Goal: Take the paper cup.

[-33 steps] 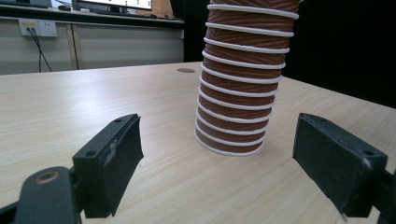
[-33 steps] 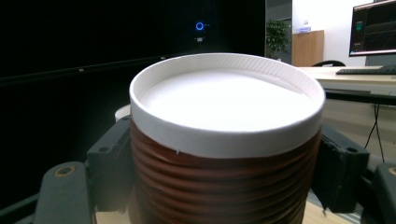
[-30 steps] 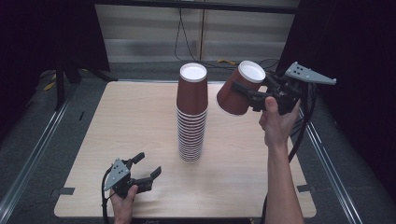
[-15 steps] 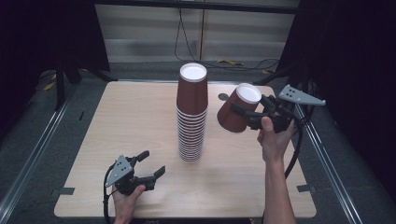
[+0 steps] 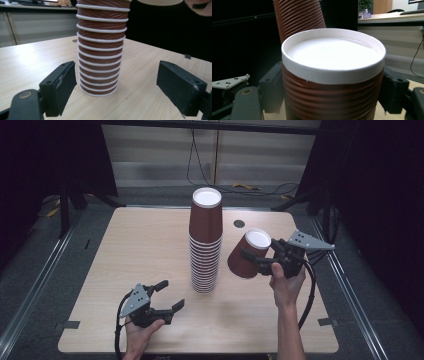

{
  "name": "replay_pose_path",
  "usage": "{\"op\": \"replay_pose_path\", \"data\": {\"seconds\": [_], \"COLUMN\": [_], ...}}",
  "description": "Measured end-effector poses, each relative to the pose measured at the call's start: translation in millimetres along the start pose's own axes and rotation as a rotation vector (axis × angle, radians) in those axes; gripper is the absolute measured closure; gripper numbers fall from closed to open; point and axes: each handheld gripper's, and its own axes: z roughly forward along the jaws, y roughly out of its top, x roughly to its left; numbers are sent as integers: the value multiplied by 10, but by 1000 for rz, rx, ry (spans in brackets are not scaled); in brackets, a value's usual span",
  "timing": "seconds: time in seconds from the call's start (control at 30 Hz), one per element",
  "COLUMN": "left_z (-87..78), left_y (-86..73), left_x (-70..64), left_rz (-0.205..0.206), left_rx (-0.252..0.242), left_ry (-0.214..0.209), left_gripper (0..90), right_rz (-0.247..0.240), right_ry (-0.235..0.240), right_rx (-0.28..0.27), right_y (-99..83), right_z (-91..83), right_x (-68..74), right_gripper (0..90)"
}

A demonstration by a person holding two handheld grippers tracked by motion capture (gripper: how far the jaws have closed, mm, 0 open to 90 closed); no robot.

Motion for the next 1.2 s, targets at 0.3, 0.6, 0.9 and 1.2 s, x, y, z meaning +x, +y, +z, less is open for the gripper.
{"op": "replay_pose_path", "data": {"seconds": [0.3, 0.6, 0.9, 1.2], "left_z": [107, 162, 264, 354], "left_y": [66, 85, 133, 151], "left_x": [-78, -109, -197, -286], "left_rz": [-7, 1, 42, 58], "left_rx": [5, 17, 39, 32], "left_ry": [-76, -117, -174, -212], "left_gripper": [161, 159, 157, 154], "right_rz": [15, 29, 40, 46], "right_ry": [37, 67, 105, 140], "right_rx": [20, 37, 103, 114], "right_y": [-212, -487, -750, -872], "right_z": [75, 136, 292, 351], "right_x": [78, 150, 245, 313], "right_gripper": [216, 216, 216, 218]}}
